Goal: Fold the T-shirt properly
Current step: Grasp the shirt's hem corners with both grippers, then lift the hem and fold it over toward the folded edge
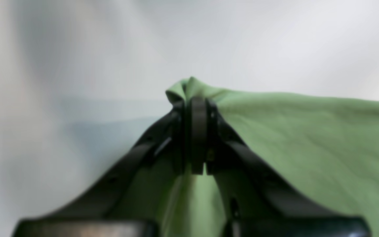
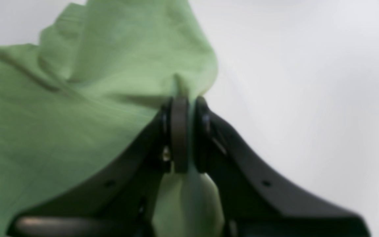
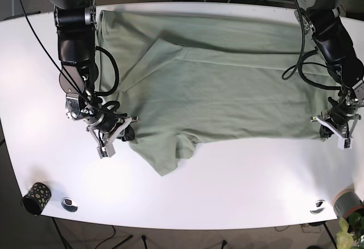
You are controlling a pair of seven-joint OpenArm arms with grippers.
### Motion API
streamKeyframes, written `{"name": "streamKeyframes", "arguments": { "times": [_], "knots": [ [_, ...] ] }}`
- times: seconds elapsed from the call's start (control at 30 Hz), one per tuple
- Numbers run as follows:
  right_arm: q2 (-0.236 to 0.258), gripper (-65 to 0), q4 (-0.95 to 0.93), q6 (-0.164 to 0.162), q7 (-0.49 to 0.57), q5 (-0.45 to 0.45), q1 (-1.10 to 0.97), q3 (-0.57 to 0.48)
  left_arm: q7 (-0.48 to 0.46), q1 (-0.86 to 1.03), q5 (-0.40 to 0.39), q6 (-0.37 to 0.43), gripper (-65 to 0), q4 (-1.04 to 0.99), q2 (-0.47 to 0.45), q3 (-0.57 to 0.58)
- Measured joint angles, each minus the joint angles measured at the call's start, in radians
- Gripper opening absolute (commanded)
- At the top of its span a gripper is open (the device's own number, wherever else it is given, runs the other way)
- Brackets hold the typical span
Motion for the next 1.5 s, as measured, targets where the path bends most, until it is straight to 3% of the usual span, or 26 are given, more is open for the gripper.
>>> {"name": "streamKeyframes", "arguments": {
  "times": [0.17, 0.37, 0.57, 0.87, 1.23, 1.5],
  "knots": [
    [0.007, -62.1, 0.080, -0.001, -0.079, -0.008, -0.010, 0.000, 0.007, 0.042, -0.035, -0.004, -64.0, 0.086, 0.006, 0.000],
    [0.043, -62.1, 0.279, -0.002, -0.132, 0.005, -0.076, -0.002, 0.006, 0.126, -0.134, -0.003, -64.0, 0.214, 0.004, -0.001],
    [0.038, -62.1, 0.469, -0.001, -0.235, 0.008, -0.180, 0.099, 0.014, 0.201, -0.201, -0.004, -64.0, 0.296, 0.001, -0.002],
    [0.039, -62.1, 0.717, 0.004, -0.343, 0.004, -0.352, 0.207, 0.074, 0.302, -0.213, -0.004, -64.0, 0.410, -0.001, -0.006],
    [0.035, -62.1, 0.919, 0.006, -0.349, 0.008, -0.579, 0.279, 0.077, 0.452, -0.216, -0.005, -64.0, 0.530, 0.005, -0.005],
    [0.007, -62.0, 0.951, 0.005, -0.352, 0.016, -0.701, 0.293, 0.200, 0.546, -0.216, -0.010, -64.0, 0.655, 0.006, -0.066]
  ]
}}
